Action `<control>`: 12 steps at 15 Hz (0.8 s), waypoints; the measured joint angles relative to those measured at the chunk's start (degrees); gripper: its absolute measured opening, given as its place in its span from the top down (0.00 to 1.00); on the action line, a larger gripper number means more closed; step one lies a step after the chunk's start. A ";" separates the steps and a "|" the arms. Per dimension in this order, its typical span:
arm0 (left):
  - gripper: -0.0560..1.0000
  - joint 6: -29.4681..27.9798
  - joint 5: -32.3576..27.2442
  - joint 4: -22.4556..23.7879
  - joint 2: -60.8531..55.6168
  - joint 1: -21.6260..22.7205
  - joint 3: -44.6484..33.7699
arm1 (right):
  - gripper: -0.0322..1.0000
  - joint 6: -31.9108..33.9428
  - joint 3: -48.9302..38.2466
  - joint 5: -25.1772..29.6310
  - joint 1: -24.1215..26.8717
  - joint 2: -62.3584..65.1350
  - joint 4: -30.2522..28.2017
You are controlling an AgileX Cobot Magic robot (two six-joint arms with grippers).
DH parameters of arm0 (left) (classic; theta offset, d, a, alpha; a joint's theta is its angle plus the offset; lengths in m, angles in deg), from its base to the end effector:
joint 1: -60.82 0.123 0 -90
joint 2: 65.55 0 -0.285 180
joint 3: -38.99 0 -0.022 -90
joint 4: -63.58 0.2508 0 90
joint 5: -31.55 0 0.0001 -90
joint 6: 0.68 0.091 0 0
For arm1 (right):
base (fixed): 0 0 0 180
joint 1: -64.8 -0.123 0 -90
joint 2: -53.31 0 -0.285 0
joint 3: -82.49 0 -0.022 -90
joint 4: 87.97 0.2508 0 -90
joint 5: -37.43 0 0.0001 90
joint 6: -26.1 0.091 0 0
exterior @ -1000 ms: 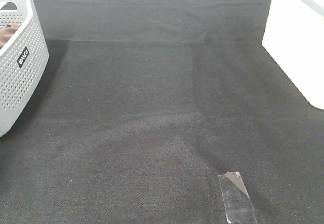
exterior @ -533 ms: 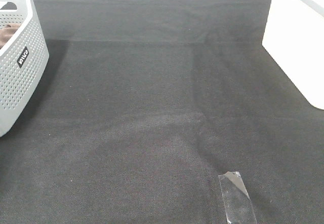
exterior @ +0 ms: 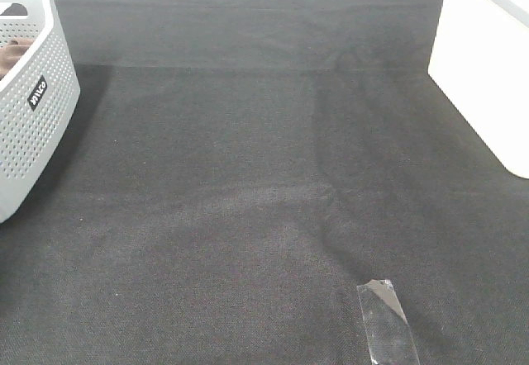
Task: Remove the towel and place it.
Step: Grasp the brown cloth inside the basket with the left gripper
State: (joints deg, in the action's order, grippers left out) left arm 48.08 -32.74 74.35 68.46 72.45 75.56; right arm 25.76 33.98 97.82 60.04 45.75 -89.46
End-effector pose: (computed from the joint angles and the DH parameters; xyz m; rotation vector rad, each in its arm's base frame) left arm 0.4653 0.1114 0.2323 1.0052 2.7431 0.4672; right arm -0.0051 -0.0025 0.2781 -0.0893 2.0304 0.0175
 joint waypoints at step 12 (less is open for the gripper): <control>0.95 -20.34 -5.44 -0.06 -12.55 -14.04 14.44 | 0.41 0.00 0.00 0.00 0.00 0.00 0.00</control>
State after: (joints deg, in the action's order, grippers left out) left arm 27.74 -38.18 74.29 55.91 58.41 90.00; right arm 25.76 33.98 97.82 60.04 45.75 -89.46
